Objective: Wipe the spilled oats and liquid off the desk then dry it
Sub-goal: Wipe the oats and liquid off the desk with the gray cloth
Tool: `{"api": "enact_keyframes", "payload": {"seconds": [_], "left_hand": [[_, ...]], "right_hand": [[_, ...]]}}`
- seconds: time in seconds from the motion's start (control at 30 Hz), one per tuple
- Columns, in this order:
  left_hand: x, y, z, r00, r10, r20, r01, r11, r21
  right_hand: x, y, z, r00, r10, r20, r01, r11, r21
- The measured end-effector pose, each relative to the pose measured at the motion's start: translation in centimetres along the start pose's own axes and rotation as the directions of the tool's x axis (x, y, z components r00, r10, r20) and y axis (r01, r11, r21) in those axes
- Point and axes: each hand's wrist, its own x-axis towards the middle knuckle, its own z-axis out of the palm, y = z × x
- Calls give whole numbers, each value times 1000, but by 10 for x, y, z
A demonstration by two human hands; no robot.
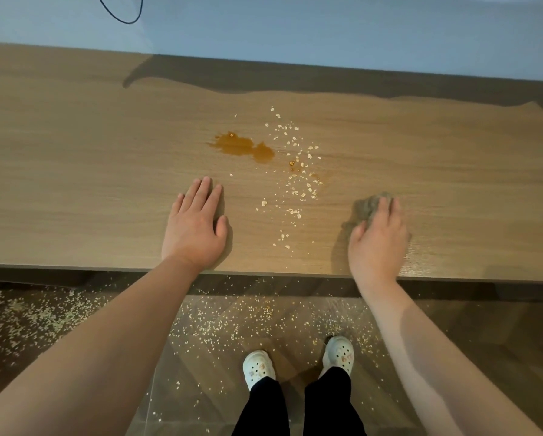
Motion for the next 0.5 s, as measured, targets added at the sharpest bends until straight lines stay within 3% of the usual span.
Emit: {"api": "enact_keyframes", "payload": {"seconds": [0.13,0.2,0.27,0.37,0.43,0.5], "left_hand": [[-1,-1,-2,1000,5,11,-4,1000,-27],[-1,-2,-4,1000,3,12,-2,998,-69],[-1,-2,-4,1000,-22,1,22,996,-85],[1,-2,-5,985,-159,-60,151,981,-120],[2,-2,-5,968,-239,-73,226,963,-149],[3,-2,-3,968,-243,-60,235,965,-117]], "right_hand": [[-9,-1,-2,937,-313,155,322,946,-38],[19,9,-5,950,-289,119,297,953,-53],[54,5,0,990,-135,37,136,990,-44],[84,-25,7,1000,8,-26,-7,999,46],[81,-34,7,997,-72,-1,72,996,46],[67,-26,5,953,-294,77,293,956,25]]}}
